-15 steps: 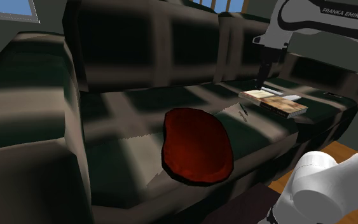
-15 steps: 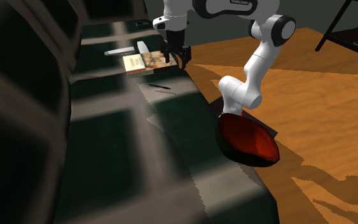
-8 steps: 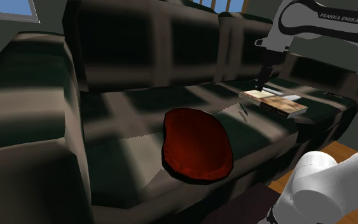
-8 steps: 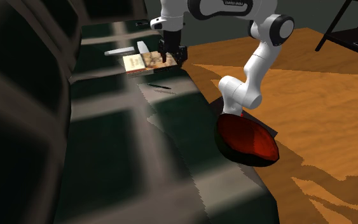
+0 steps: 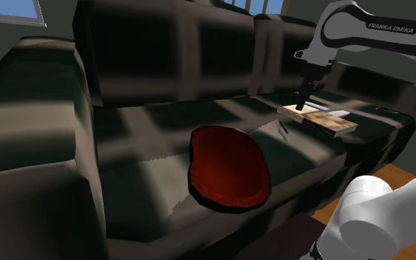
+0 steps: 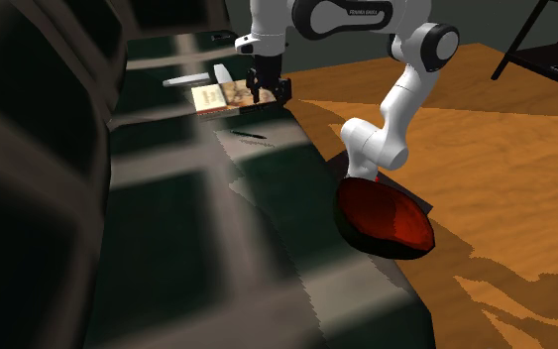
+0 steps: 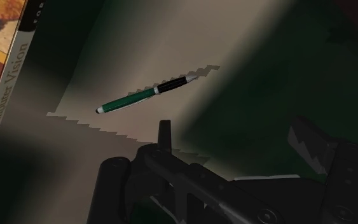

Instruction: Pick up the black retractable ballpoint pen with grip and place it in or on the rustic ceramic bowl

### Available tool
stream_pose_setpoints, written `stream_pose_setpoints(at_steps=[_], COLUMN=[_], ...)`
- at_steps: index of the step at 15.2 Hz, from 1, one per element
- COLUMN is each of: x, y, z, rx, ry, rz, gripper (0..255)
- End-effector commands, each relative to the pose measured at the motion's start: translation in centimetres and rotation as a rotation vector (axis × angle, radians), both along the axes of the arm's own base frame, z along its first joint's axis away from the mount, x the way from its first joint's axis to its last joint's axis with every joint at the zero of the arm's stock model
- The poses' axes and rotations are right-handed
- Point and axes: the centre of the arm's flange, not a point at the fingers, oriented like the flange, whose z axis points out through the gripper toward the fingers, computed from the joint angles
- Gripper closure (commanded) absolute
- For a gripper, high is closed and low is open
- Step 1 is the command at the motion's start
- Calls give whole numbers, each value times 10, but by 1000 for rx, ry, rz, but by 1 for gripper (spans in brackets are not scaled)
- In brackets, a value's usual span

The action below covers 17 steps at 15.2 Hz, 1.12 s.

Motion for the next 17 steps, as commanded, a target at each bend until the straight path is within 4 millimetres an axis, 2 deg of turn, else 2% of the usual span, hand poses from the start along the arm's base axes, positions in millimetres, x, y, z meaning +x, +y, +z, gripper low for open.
stream_pose_setpoints(at_steps=[1, 2, 3, 12, 13, 17], x=[0, 0, 0, 0, 0, 33], y=[0, 0, 0, 0, 0, -8], z=[0, 0, 0, 0, 0, -42], rx=[0, 0, 0, 0, 0, -35], ry=[0, 0, 0, 0, 0, 36], rz=[0, 0, 0, 0, 0, -638], gripper=[0, 0, 255, 255, 0, 0])
